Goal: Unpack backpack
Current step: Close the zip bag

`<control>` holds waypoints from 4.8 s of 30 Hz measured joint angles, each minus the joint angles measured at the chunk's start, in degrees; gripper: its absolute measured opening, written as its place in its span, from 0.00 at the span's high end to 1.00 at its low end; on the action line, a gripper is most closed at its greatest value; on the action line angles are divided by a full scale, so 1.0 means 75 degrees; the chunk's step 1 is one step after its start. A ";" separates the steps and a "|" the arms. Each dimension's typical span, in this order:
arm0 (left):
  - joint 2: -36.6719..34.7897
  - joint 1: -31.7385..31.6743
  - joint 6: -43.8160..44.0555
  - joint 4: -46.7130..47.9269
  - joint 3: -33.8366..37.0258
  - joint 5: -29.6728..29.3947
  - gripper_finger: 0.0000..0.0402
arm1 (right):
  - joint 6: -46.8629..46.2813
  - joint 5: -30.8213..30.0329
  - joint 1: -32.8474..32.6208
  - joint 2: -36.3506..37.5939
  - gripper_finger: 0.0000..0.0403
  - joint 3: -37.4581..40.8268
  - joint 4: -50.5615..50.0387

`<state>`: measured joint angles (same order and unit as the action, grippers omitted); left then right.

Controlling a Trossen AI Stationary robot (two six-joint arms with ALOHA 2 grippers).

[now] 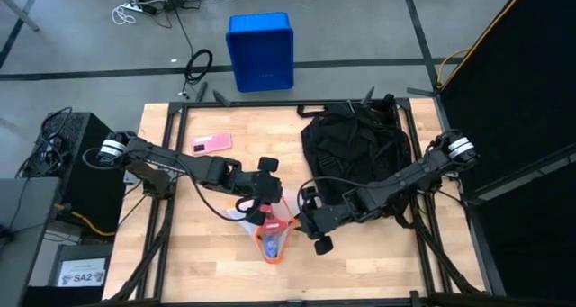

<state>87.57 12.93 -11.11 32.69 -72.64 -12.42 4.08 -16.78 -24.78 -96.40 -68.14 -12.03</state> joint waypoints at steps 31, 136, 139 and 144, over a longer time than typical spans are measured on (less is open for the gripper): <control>0.0169 0.0012 0.0017 -0.1714 0.0868 0.1241 0.86 | 0.0084 -0.0705 -0.0014 0.0006 0.99 0.0000 0.0030; -0.1572 0.3924 0.6998 0.7091 -0.0463 -0.1274 1.00 | -0.2219 -0.3763 -0.0668 0.1916 1.00 0.0000 -0.1952; -0.1793 0.4099 0.7631 0.7650 -0.0463 -0.1393 1.00 | -0.2659 -0.3940 -0.0698 0.2266 1.00 0.0000 -0.2816; -0.2155 0.4293 0.8027 0.7745 -0.0456 -0.1330 1.00 | -0.3906 -0.4047 -0.0679 0.2616 1.00 -0.0003 -0.4427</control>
<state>71.41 45.13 49.09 90.77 -76.06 -22.39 -25.22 -47.13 -29.88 -76.78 -68.16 -45.23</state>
